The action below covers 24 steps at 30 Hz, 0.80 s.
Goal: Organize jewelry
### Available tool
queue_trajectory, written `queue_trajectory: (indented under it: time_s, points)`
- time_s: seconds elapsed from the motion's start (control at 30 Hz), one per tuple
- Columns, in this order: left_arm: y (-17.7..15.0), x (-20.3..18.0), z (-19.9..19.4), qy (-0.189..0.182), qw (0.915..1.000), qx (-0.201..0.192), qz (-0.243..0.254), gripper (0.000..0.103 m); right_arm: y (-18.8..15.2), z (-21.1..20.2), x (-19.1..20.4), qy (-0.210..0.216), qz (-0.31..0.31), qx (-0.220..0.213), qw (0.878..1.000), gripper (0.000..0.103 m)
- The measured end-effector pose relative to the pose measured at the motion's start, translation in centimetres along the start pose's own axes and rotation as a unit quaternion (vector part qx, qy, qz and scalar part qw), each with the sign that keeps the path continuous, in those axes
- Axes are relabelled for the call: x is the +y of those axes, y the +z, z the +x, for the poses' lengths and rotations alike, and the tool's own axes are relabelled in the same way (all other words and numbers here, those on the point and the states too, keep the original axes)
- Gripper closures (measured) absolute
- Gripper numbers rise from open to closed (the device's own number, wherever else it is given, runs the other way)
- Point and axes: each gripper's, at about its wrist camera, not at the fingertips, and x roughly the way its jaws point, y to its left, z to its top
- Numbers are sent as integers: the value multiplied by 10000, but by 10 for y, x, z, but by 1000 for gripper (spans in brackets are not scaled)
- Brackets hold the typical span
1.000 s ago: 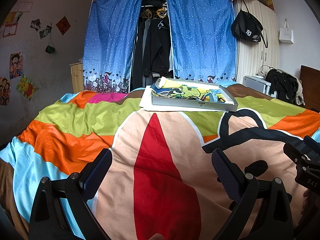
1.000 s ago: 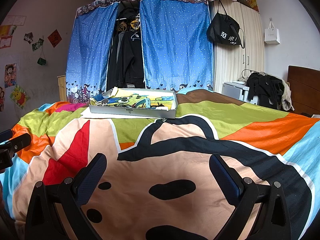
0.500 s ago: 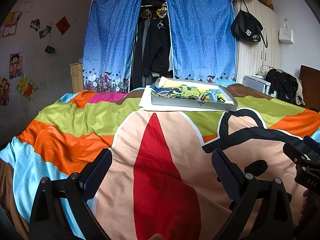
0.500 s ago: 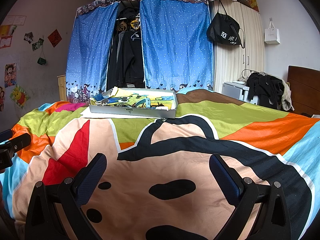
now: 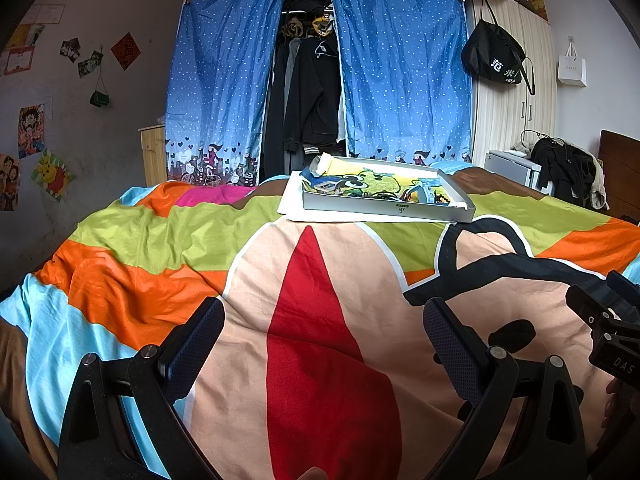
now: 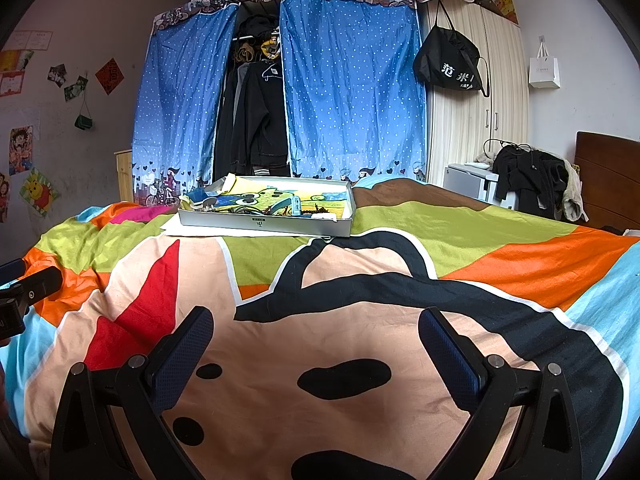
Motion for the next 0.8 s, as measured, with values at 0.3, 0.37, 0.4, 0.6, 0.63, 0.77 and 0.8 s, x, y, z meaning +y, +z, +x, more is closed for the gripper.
queue_trajectory:
  time_s: [0.3,0.37,0.4,0.6,0.63,0.77,0.8]
  points:
    - [-1,-1,0,-9,10000,5,1,5,-1,1,0,1,-2,1,10000,0]
    - [-1,-1,0,-9,10000,9,2,5,-1,0,-1,1,-3,1,10000,0]
    - [-1,-1,0,-8,10000,9,3,5,-1,1,0,3,-4,2,10000,0]
    - [-4,0,1,61,10000,18,-9,5,-1,0,0,2,-3,1,10000,0]
    - [-5,0,1,82,10000,22,-19,5,-1,1,0,3,-2,1,10000,0]
    - [-8,1,1,119,9999,37,-78,5,-1,1,0,3,-10,4,10000,0]
    - [-9,1,1,126,9999,51,-91,5,-1,1,0,2,-10,6,10000,0]
